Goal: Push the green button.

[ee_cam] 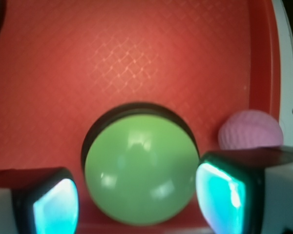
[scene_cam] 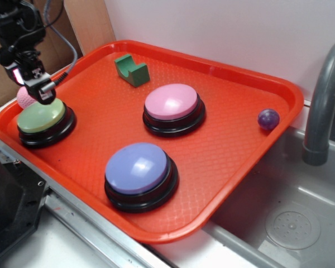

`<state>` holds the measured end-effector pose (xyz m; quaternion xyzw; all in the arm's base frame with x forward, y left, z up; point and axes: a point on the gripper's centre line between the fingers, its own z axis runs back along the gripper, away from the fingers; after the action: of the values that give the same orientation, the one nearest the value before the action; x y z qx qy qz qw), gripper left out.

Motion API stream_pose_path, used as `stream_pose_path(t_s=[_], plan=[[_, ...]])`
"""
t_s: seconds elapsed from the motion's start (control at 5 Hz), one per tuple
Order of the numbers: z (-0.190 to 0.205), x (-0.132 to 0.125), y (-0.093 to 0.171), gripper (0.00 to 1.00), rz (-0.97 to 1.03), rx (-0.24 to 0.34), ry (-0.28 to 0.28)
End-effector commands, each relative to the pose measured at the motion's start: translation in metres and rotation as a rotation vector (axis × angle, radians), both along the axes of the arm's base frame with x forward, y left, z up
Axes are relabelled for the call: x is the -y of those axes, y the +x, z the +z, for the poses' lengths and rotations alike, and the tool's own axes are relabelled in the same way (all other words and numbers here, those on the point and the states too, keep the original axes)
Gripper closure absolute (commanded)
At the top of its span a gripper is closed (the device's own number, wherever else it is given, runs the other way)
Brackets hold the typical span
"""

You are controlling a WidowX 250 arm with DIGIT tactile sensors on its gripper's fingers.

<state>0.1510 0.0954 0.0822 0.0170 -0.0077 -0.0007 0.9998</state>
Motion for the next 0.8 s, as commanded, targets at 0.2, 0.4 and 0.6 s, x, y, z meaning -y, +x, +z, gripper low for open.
stream_pose_path(t_s=[0.2,0.4,0.6], plan=[[0.026,-0.001,-0.003,0.0,0.021,0.074,0.066],[0.03,-0.001,-0.004,0.0,0.023,0.075,0.062],[0.035,-0.001,-0.003,0.0,0.025,0.07,0.062]])
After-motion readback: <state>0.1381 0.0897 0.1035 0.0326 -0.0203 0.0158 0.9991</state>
